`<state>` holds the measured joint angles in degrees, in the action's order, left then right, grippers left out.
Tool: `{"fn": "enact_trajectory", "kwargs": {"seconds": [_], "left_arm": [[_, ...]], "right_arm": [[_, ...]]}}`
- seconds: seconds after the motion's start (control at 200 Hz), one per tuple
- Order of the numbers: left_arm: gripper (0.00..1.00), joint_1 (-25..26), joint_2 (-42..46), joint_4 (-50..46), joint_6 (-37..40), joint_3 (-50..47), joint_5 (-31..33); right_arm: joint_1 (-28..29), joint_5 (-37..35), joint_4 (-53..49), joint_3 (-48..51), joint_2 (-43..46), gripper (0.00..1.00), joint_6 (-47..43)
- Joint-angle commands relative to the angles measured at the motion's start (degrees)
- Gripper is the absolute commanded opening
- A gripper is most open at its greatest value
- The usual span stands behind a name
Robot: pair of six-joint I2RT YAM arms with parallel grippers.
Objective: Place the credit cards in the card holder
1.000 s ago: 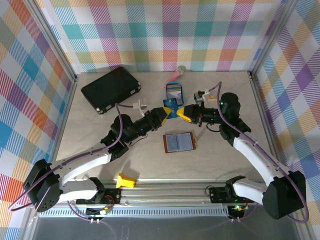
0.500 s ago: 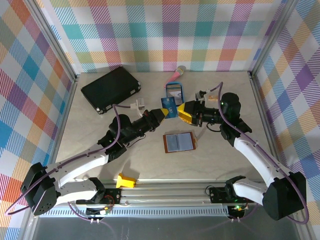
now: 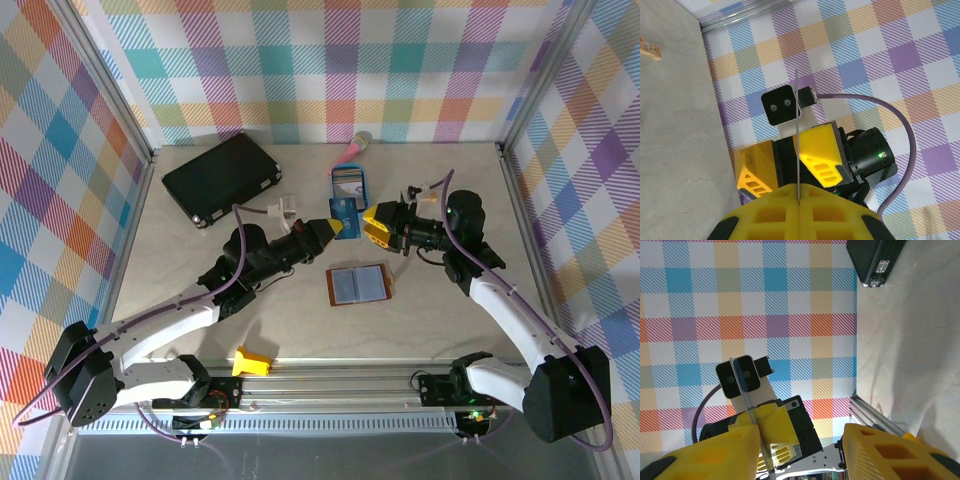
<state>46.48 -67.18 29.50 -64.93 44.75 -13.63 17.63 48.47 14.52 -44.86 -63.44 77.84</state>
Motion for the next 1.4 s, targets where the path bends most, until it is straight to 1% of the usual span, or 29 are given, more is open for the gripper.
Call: {"fn": "enact_trajectory", "kwargs": {"seconds": [0.0,0.07,0.145,0.45,0.545,0.57,0.585,0.635,0.685,0.7,0.745,0.775,0.865,0.905,0.94,1.02,1.12,1.255,1.32,1.395], "left_arm": [[0.00,0.65,-1.71,1.69,-0.37,1.81,-2.96],[0.00,0.70,-2.64,3.75,-0.81,1.74,-3.67],[0.00,0.63,-3.37,5.24,-0.77,1.98,-4.74],[0.00,0.63,-3.24,5.09,-1.12,2.03,-5.37],[0.00,0.63,-3.10,5.01,-1.56,1.61,-4.81],[0.07,0.65,-3.00,4.87,-1.68,1.45,-4.54],[0.11,0.71,-3.01,4.73,-1.80,1.40,-4.39],[0.35,0.63,-2.80,4.50,-2.21,0.94,-3.77],[0.51,0.63,-2.16,4.09,-1.96,0.33,-2.84],[0.58,0.69,-1.86,3.96,-1.59,-0.01,-2.49],[0.74,0.68,-0.60,3.21,-0.13,-0.75,-1.22],[0.81,0.56,0.45,1.60,0.87,-1.30,-0.09],[0.95,-0.38,4.08,-5.94,3.13,-1.97,1.93],[0.99,-1.13,5.13,-8.73,3.94,-2.23,1.74],[1.00,-1.77,5.68,-10.20,4.32,-2.72,1.27],[1.00,-2.99,5.85,-10.23,4.06,-4.72,0.09],[1.00,-4.06,4.42,-6.38,2.10,-8.78,-0.63],[1.00,-4.50,1.84,-3.27,2.54,-13.49,2.29],[0.99,-5.40,-0.92,-1.64,4.61,-14.14,-0.16],[0.98,-6.20,-5.08,2.44,5.81,-14.71,-3.34]], "right_arm": [[0.03,1.22,3.48,-1.31,-0.52,0.43,0.08],[0.04,1.87,4.37,-1.61,-0.81,0.37,-0.21],[-0.01,2.04,5.50,-1.72,-0.81,0.34,-0.15],[0.02,2.02,8.03,-0.73,-0.63,0.12,-0.05],[0.03,2.04,9.68,0.08,-0.57,0.03,0.51],[0.04,2.07,10.18,0.20,-0.67,0.00,0.54],[0.04,2.05,10.38,0.29,-0.64,0.00,0.48],[0.02,1.94,10.63,0.39,-0.48,0.00,0.09],[0.00,1.60,9.77,0.34,-0.22,0.00,-0.96],[-0.04,1.41,9.38,0.31,-0.20,0.00,-1.35],[-0.13,1.07,7.86,0.20,0.13,0.00,-2.89],[-0.34,0.92,6.74,0.14,0.24,0.00,-4.02],[-1.52,0.90,4.13,0.46,0.47,0.00,-7.88],[-2.25,0.85,2.37,0.63,0.58,0.00,-10.65],[-2.78,0.65,0.02,0.83,0.69,0.00,-13.23],[-3.86,0.84,-3.06,1.95,0.38,0.00,-19.12],[-4.36,-0.21,-7.38,3.47,-0.18,0.00,-27.40],[-4.35,-3.36,-13.01,6.05,-0.35,0.00,-39.25],[-4.35,-4.27,-13.39,7.74,-0.99,0.00,-42.92],[-4.33,-4.29,-11.54,9.78,-2.47,0.00,-45.30]]}}
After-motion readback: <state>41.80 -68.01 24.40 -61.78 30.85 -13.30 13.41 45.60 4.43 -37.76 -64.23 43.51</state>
